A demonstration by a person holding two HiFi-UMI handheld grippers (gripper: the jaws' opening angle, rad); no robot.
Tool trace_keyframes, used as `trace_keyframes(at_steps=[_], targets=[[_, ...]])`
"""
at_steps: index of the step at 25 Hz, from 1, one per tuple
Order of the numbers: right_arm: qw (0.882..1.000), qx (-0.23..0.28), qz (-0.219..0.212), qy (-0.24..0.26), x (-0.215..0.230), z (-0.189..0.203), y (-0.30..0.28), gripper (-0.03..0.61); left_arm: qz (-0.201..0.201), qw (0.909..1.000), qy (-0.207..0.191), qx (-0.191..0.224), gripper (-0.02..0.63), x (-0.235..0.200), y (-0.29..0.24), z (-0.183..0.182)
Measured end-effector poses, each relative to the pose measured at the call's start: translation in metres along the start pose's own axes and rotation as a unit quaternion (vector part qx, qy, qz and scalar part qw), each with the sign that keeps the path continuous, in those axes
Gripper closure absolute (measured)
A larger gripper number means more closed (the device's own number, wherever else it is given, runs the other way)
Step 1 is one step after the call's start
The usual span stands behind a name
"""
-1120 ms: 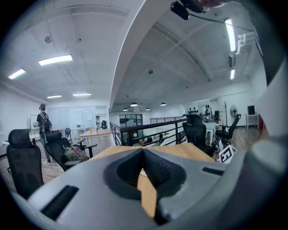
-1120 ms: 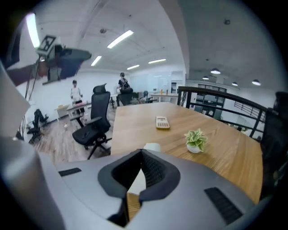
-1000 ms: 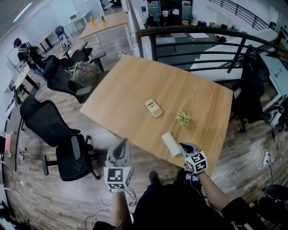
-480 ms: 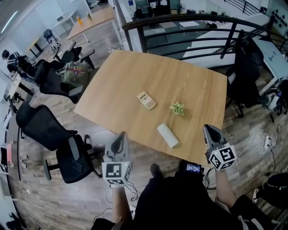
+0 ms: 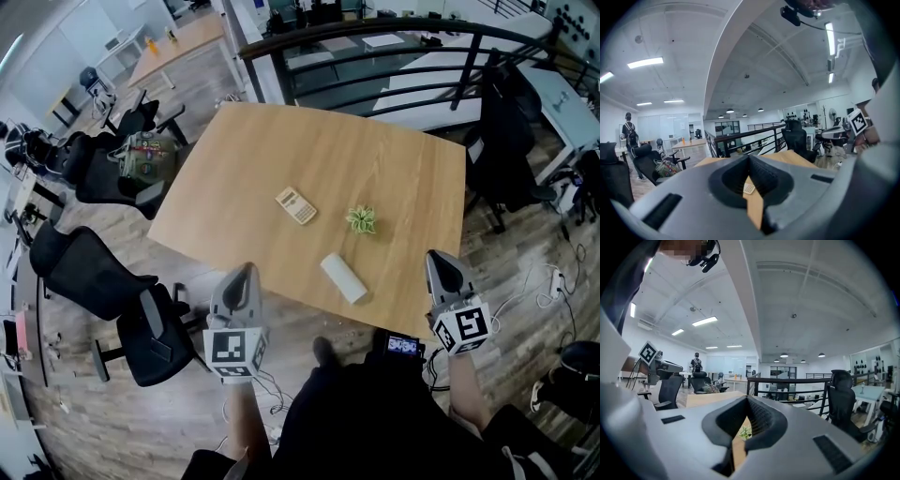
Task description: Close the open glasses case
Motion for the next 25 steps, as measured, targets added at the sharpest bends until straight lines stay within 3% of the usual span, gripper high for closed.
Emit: trace_keyframes(at_steps=[25], targets=[[1.000, -0.016, 0.001, -0.023, 0.006, 0.013, 0.000, 0.565, 0.009, 0.9999, -0.007, -0.007, 0.612, 0.011, -0.006, -0.008]])
Point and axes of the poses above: the fingertips, and each gripper's own axes: y backward along the fingers, x to its right, z out of its underside, the point moved 2 cm from there along y, backward along the fingers, and after that the axes turned 7 degrees about x, right-handed, at the moved point
